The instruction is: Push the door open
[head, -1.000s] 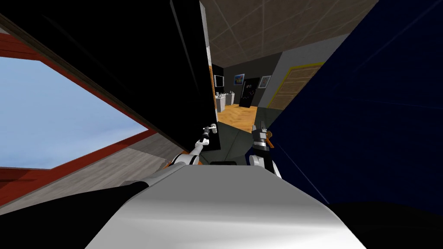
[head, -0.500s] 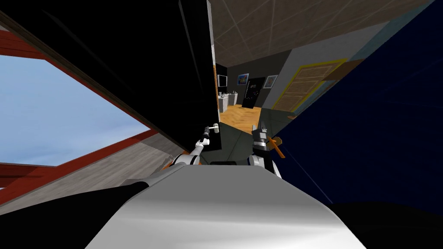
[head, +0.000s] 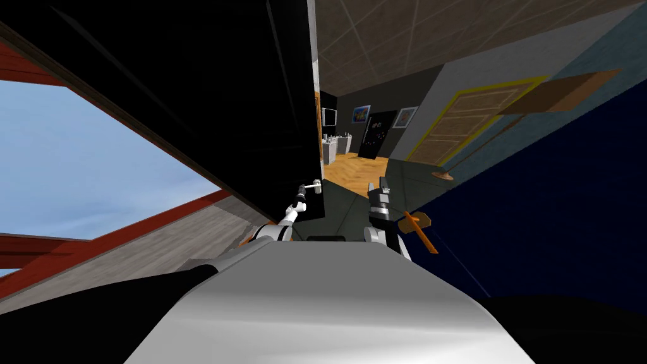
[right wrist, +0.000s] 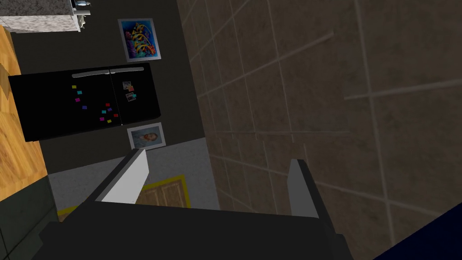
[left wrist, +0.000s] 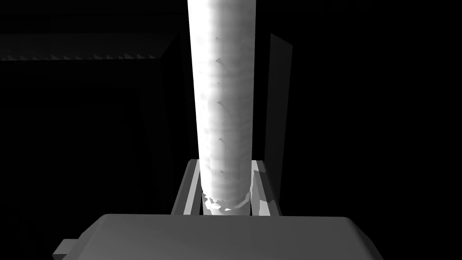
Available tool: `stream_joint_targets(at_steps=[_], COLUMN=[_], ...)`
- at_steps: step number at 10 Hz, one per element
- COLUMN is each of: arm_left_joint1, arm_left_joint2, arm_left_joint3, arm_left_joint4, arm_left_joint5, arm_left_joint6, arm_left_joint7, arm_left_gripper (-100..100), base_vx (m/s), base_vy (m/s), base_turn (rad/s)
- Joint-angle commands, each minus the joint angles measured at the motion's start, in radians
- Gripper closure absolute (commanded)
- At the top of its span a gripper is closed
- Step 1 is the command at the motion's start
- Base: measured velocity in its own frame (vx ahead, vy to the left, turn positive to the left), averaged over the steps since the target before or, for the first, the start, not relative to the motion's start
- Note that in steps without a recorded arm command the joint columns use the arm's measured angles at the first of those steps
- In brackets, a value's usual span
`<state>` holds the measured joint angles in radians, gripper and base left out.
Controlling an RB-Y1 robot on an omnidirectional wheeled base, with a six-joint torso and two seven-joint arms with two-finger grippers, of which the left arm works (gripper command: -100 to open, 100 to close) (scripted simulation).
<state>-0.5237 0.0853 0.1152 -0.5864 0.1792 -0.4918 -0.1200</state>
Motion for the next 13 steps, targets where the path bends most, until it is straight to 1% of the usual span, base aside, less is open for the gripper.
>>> stream_joint_targets(at_steps=[1,2,3,4,5,7,8,9,10,11,12,13], arm_left_joint1=[0.004,0.003,0.003,0.002,0.011,0.012,0.012,0.012,0.013,0.013,0.014,0.014], arm_left_joint2=[0.007,0.000,0.000,-0.012,-0.014,-0.013,-0.013,-0.014,-0.015,-0.016,-0.018,-0.020], arm_left_joint3=[0.027,0.036,0.036,0.051,0.015,-0.016,-0.035,-0.046,-0.068,-0.079,-0.104,-0.116], arm_left_joint4=[-0.015,-0.016,-0.016,-0.018,-0.031,-0.034,-0.036,-0.037,-0.039,-0.041,-0.043,-0.044], arm_left_joint5=[0.004,0.005,0.005,0.007,0.032,0.071,0.094,0.108,0.135,0.149,0.179,0.195], arm_left_joint6=[0.001,0.001,0.001,0.001,0.010,0.006,0.004,0.003,0.000,-0.001,-0.004,-0.006], arm_left_joint7=[-0.023,-0.036,-0.036,-0.055,-0.065,-0.090,-0.105,-0.114,-0.131,-0.141,-0.160,-0.171], arm_left_gripper=[100,100,100,100,-100,-100,-100,-100,-100,-100,-100,-100], base_vx=[0.148,0.162,0.101,0.132,0.069,-0.029,-0.034,-0.025,-0.018,-0.013,-0.013,-0.013], base_vy=[0.011,-0.014,-0.032,0.004,0.008,0.014,0.013,0.000,-0.004,-0.006,-0.007,-0.009], base_turn=[0.159,0.191,0.054,0.225,0.140,0.063,0.096,0.082,0.085,0.089,0.125,0.091])
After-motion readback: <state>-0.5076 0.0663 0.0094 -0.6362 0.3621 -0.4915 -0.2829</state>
